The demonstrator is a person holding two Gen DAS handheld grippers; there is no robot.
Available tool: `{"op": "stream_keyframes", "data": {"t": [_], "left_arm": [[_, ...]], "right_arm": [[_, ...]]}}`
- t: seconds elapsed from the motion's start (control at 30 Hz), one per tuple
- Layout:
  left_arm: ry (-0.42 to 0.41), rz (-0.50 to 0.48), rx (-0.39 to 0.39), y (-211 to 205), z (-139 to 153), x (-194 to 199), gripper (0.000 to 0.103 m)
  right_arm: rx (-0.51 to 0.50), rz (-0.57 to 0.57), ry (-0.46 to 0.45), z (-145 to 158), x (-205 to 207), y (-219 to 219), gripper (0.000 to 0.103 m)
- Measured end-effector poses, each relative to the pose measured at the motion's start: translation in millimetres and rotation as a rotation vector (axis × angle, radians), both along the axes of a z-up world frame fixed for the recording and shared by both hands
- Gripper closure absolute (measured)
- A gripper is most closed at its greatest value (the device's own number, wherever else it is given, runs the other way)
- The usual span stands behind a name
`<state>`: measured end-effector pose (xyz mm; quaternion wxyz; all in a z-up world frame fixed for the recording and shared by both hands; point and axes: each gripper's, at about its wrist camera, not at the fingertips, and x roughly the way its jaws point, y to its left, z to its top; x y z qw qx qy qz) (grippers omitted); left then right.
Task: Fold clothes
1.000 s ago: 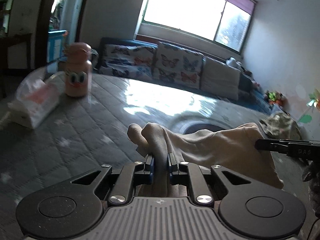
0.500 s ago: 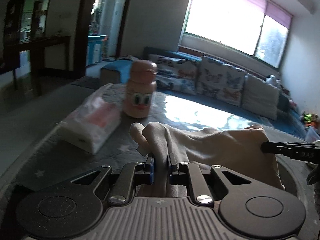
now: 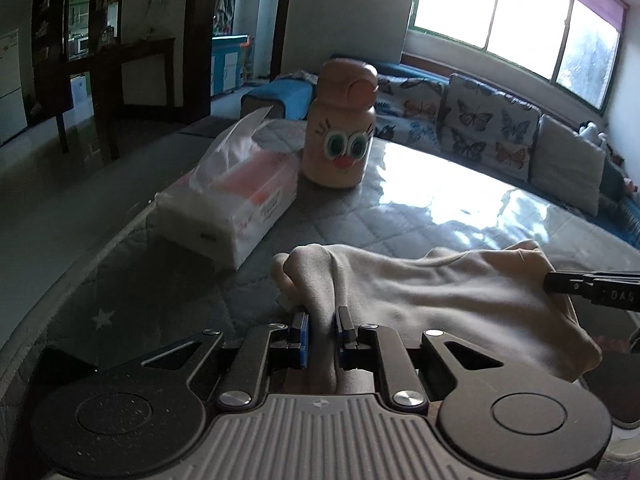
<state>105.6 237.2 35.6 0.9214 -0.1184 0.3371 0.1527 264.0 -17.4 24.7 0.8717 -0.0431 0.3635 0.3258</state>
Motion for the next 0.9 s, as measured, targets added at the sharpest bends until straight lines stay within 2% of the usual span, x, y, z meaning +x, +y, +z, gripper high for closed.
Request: {"op": "stream_keyframes", "data": {"t": [0.13,0.23,0.3,0.33,0.4,0.47,0.57,0.7,0.9], "left_arm": [[0.022,0.014,0.018,1.6,-5.4,2.0,0.083],[0.039,0.024,0.031,2.8,-9.4,3.5,0.083],[0.047,0.029,0.037,3.3,-11.3,3.5,0.082],[0.052,0.033,0.038,3.3,-11.8,2.9,0.081],[0.059,0.04,0.042,3.7,-13.6,2.6,0.07],[0.066,0.046,0.054,3.1,-15.2,3.2,0.066],[0.076,0.046,0.06,4.1,-17.6,4.4,0.064],[0.084,0.053,0.068,5.7,-20.4,6.1,0.06],[0.089,0.057,0.076,5.9,-21.0,7.2,0.053]], "right_arm": [[-0.011,-0.023,-0.021,0.0,2.4,2.3,0.087],[-0.029,-0.015,-0.048,3.7,-0.2,6.5,0.079],[-0.031,0.003,-0.052,5.8,-4.5,9.5,0.069],[-0.033,0.013,-0.058,6.3,-7.8,11.5,0.068],[-0.04,0.038,-0.076,7.3,-16.2,15.9,0.065],[-0.05,0.067,-0.087,7.0,-25.1,21.6,0.057],[-0.06,0.101,-0.101,5.2,-35.2,27.8,0.057],[-0.062,0.118,-0.078,-1.1,-38.8,30.5,0.057],[-0.095,0.102,-0.054,-14.5,-34.9,29.8,0.055]]}}
